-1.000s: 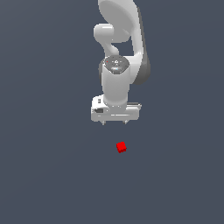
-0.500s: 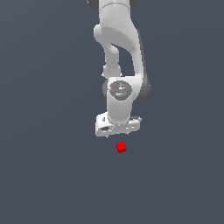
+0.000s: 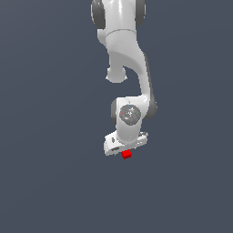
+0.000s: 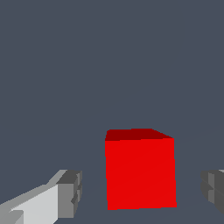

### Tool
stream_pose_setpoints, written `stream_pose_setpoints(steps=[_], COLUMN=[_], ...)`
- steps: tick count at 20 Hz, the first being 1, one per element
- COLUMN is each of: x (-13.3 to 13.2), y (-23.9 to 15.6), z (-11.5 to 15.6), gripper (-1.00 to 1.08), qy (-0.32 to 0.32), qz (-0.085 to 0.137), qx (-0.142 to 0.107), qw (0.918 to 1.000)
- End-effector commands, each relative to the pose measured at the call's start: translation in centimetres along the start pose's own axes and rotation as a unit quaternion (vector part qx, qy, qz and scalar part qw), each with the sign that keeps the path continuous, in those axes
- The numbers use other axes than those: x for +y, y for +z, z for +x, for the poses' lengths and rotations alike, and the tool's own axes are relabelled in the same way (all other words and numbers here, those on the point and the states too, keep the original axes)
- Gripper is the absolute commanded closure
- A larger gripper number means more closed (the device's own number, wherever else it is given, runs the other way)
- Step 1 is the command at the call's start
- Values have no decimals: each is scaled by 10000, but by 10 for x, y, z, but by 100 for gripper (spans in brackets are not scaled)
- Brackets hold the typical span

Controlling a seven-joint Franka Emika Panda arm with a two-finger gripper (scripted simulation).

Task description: Pick up the red cube and move it to a goal position.

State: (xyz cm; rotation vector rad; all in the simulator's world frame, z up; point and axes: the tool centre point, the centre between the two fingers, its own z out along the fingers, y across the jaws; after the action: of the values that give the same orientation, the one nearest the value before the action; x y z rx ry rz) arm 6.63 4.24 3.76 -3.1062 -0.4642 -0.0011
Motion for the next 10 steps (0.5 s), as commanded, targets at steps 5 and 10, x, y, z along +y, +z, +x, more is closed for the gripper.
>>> stream_pose_setpoints(steps=[5, 10], x=[-3, -3], y=[16, 18], z=[9, 10], gripper=[-92, 108], qy=[-182, -202], qz=[-3, -3], qx=[-3, -4], qw=[9998, 9998])
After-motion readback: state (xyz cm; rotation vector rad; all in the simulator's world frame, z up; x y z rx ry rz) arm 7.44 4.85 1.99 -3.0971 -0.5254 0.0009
